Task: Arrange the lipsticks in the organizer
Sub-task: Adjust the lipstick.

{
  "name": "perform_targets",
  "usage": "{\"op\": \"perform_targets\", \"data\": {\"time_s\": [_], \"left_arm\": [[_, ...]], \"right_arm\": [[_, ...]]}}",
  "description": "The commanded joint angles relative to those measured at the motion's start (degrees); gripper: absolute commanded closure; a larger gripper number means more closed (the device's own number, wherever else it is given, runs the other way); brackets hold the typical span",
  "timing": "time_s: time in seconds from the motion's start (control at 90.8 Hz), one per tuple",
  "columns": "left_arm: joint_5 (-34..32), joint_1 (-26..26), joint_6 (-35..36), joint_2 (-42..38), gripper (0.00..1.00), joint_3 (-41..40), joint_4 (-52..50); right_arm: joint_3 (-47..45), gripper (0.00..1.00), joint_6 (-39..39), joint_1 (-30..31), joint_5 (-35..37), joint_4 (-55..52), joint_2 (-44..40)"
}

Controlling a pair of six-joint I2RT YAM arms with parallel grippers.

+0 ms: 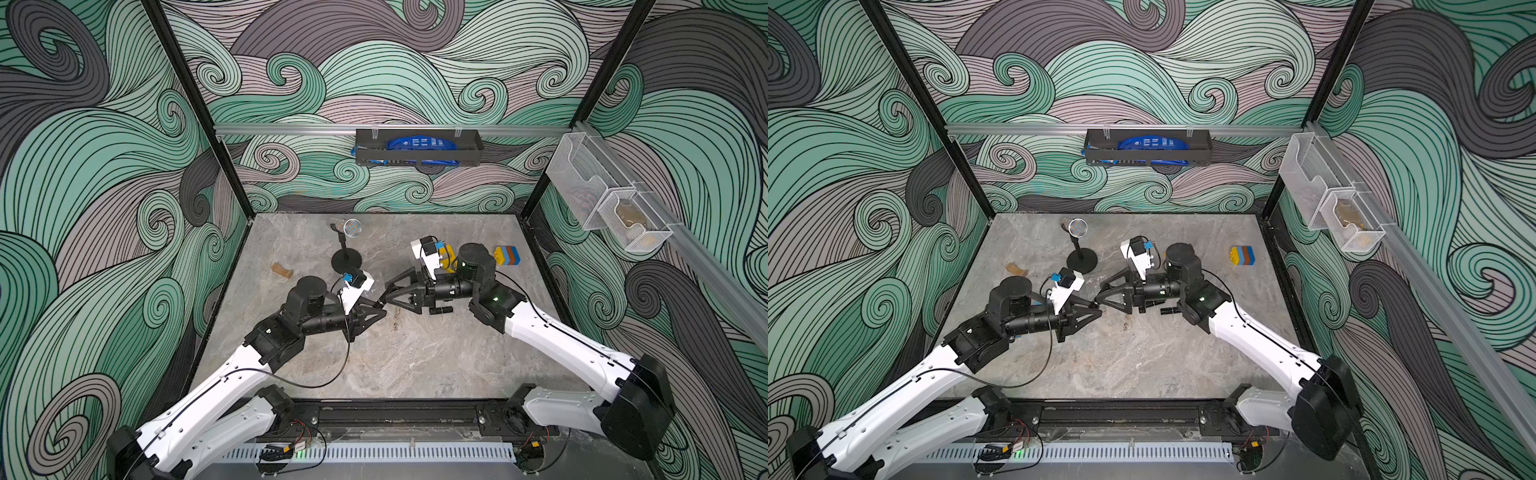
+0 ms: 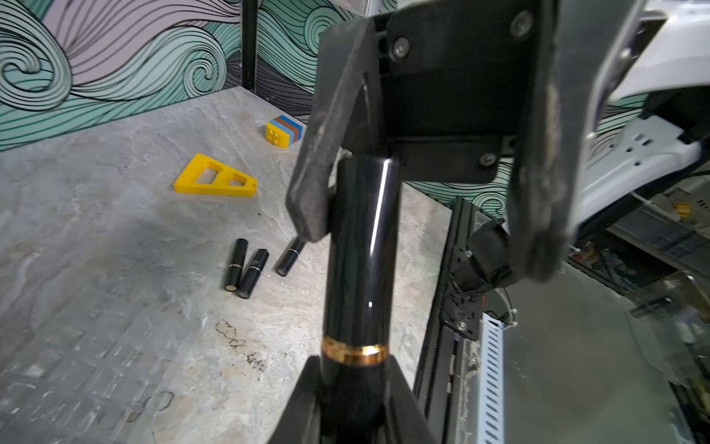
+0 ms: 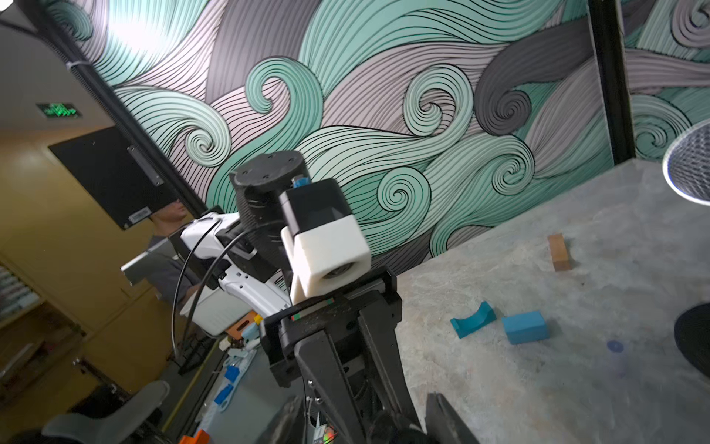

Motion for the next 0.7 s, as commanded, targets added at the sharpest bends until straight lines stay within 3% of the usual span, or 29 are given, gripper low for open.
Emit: {"op": "perform_targets", "data": {"time_s": [0.0, 0.22, 0.495, 0.693], "left_arm": [[-10.4, 0.0, 0.7, 1.1, 0.96, -1.6, 2.6], [-22.5, -2.5, 3.5, 2.6, 0.96, -1.8, 1.7], [-25.0, -4.8, 4.3, 2.7, 0.97, -2.1, 2.5], [-25.3, -5.6, 4.2, 3.1, 0.97, -2.2, 3.4]], "right_arm": [[1.6, 0.41, 9.3, -2.3, 8.1, -4.5, 0.8], [10.1, 0.41, 8.7, 1.4, 20.0, -20.1, 4.0], [13.3, 0.44, 9.6, 3.4, 25.8, -24.8, 8.1], [13.4, 0.50, 11.2, 3.6, 23.0, -23.4, 10.3]]}}
